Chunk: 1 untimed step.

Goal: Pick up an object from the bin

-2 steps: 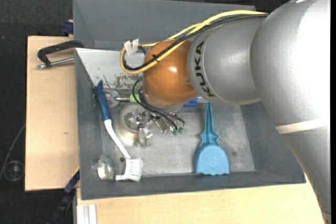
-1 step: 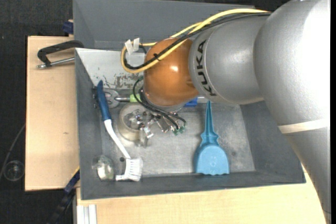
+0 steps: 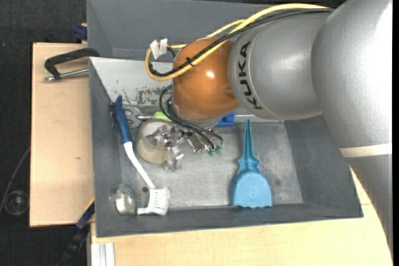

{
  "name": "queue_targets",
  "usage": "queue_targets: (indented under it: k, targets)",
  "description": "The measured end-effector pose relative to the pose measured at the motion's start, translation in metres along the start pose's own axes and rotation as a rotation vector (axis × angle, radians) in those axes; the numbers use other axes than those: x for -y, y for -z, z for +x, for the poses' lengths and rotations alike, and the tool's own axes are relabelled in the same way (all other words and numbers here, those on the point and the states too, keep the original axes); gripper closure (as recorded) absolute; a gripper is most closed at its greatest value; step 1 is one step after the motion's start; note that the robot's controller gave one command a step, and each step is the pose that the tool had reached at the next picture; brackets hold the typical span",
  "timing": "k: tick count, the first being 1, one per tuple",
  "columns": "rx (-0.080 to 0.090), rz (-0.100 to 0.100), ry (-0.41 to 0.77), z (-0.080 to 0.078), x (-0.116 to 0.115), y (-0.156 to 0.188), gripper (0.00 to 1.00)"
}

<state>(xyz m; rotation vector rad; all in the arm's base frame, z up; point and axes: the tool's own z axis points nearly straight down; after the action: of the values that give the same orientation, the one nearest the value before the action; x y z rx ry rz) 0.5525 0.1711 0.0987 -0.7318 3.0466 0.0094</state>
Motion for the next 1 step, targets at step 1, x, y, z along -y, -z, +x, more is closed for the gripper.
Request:
queue_targets:
  k: [1]
  targets:
    - [0.002,0.000,0.000,-0.0007,-0.0003,0.0113,1.00]
